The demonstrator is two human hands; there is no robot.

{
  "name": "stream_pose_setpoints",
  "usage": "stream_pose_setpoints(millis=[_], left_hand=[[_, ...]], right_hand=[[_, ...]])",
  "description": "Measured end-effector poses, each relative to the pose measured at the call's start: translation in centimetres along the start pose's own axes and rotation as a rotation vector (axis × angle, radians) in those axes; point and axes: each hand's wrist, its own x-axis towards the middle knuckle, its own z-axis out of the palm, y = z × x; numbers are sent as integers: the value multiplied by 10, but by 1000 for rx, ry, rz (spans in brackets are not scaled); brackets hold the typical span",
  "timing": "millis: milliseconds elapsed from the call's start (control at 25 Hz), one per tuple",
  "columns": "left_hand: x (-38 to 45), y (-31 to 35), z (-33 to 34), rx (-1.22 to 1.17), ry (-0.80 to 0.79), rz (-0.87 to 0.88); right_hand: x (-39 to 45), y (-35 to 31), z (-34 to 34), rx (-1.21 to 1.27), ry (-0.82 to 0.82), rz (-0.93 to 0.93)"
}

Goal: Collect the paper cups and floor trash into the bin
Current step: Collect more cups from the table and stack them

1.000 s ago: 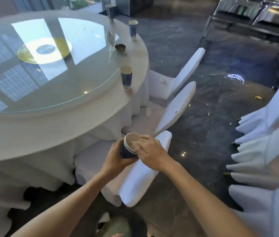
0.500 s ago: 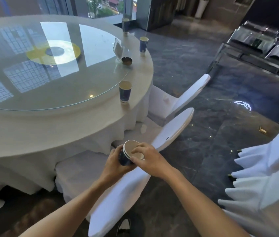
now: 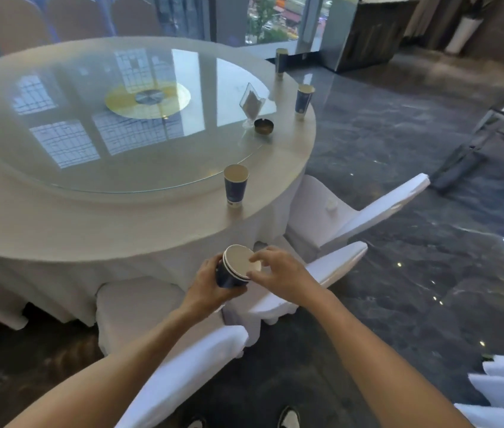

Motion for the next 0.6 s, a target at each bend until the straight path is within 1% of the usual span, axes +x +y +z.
stream_pose_setpoints(millis=[160, 320, 480, 600], left_hand=[[0, 31, 22, -4, 134, -91], [1, 36, 44, -48, 196, -185], [23, 24, 61, -80, 233, -282], [67, 9, 80, -99, 218, -337]], right_hand=[[26, 48, -33, -1, -14, -47], [63, 86, -49, -32, -43, -39], [116, 119, -45, -151, -151, 31], [156, 156, -28, -235, -237, 86]])
